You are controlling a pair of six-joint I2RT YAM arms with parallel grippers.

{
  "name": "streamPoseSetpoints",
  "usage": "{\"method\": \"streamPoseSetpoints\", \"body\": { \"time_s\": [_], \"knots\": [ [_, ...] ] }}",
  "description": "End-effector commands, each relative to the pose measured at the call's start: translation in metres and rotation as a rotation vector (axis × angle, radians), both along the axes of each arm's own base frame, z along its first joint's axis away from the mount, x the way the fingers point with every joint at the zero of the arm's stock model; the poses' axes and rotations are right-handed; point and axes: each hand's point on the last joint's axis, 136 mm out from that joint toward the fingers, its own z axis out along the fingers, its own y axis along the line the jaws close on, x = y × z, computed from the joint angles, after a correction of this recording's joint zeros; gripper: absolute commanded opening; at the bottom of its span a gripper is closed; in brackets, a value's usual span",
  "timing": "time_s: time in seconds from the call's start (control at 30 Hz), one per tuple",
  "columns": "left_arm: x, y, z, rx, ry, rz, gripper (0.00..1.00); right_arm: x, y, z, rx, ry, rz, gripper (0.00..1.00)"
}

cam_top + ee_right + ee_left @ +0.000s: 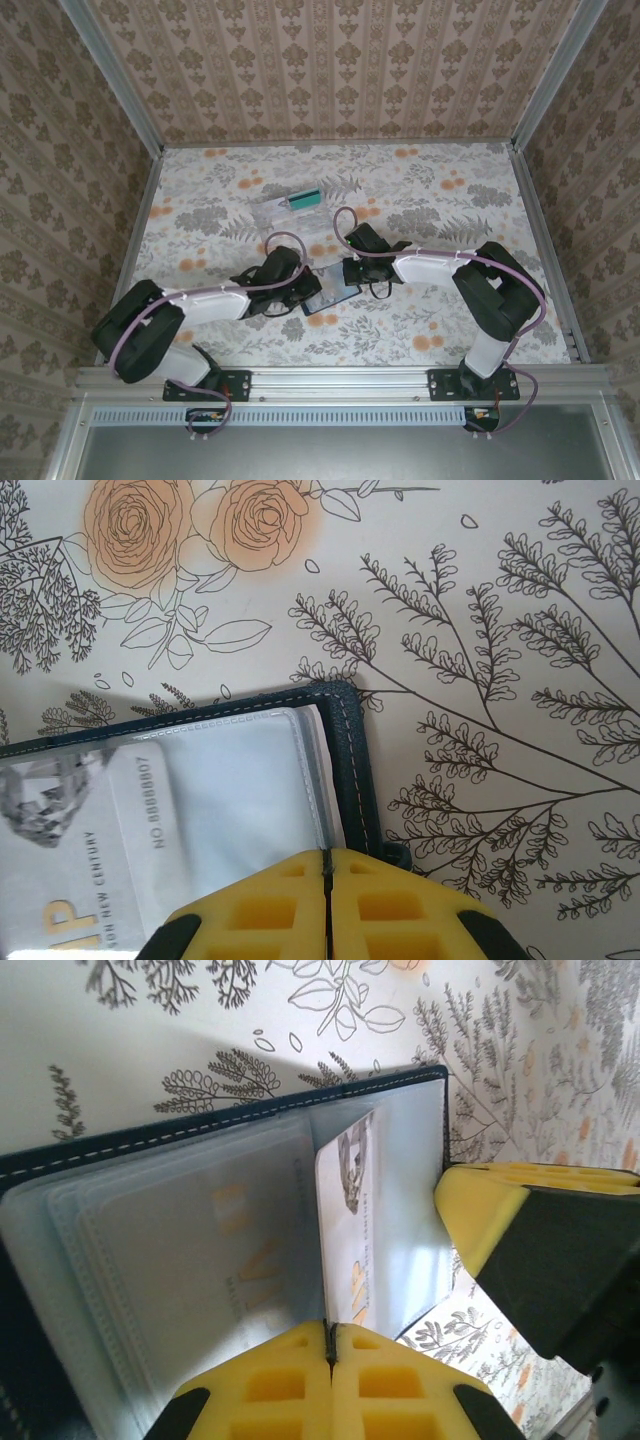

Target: Take the credit cards out of the card holder

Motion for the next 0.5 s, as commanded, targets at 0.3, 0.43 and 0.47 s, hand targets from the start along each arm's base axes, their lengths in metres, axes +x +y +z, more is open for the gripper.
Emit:
{"method": "streamPoseSetpoints", "body": {
  "time_s": [0.3,0.43,0.47],
  "knots": [
    [-0.022,0.045,0.020,0.066,0.003,0.051,0.00,-0.024,-0.021,-0.027,-0.091,0.089,-0.003,0.09],
    [-0.025,0.053,0.038,0.075,-0.045,0.041,0.00,-0.021,-0.017,-0.012,-0.068,0.050,0.012,0.10],
    [-0.025,0.054,0.044,0.077,-0.062,0.033,0.00,-0.019,-0.015,-0.006,-0.058,0.036,0.018,0.10]
  ]
}}
